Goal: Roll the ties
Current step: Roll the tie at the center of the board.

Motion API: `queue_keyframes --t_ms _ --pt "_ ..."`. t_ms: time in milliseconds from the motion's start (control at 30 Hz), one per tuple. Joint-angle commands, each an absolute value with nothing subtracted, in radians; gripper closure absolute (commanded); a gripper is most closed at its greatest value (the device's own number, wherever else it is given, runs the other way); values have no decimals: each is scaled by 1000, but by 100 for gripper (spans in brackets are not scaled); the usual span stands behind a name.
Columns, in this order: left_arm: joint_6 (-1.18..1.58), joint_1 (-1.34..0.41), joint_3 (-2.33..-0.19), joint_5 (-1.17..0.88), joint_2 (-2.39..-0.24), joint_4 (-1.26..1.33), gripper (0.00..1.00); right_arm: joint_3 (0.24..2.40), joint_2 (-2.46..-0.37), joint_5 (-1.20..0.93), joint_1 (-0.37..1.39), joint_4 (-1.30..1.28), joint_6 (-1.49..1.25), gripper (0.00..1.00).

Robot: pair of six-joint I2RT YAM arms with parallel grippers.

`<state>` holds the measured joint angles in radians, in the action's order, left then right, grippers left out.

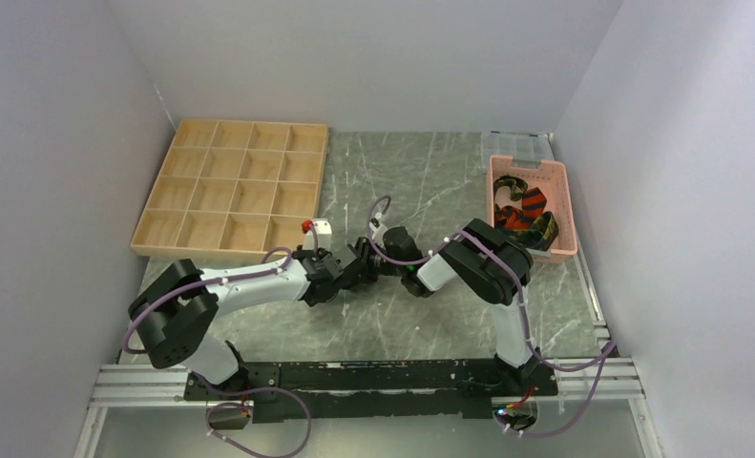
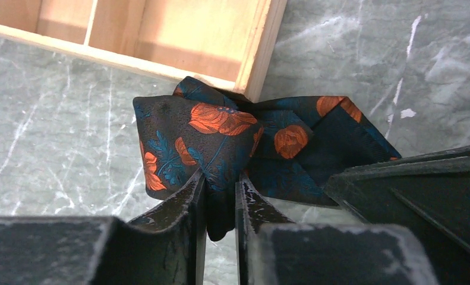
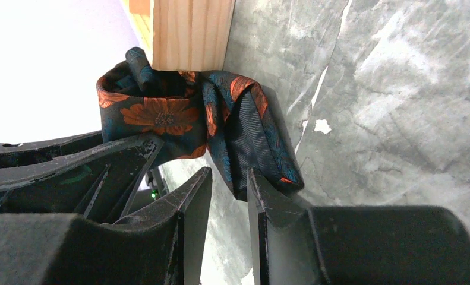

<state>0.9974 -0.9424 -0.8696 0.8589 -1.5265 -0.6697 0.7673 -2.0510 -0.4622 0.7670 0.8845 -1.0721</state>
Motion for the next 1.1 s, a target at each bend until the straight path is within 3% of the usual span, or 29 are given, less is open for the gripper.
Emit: queue_keyframes --t_ms 0,133,600,1067 --pt "948 -946 -849 791 -1482 -559 71 739 -2036 -405 746 875 -1022 66" --pt "929 -946 -848 764 -1489 -538 63 720 -2016 -379 738 853 -1012 66" --pt "850 -946 -877 685 -1500 -475 51 694 -1951 -337 730 776 -946 65" --pt "905 -945 -844 686 -1306 -592 42 718 -1900 -330 731 681 -880 61"
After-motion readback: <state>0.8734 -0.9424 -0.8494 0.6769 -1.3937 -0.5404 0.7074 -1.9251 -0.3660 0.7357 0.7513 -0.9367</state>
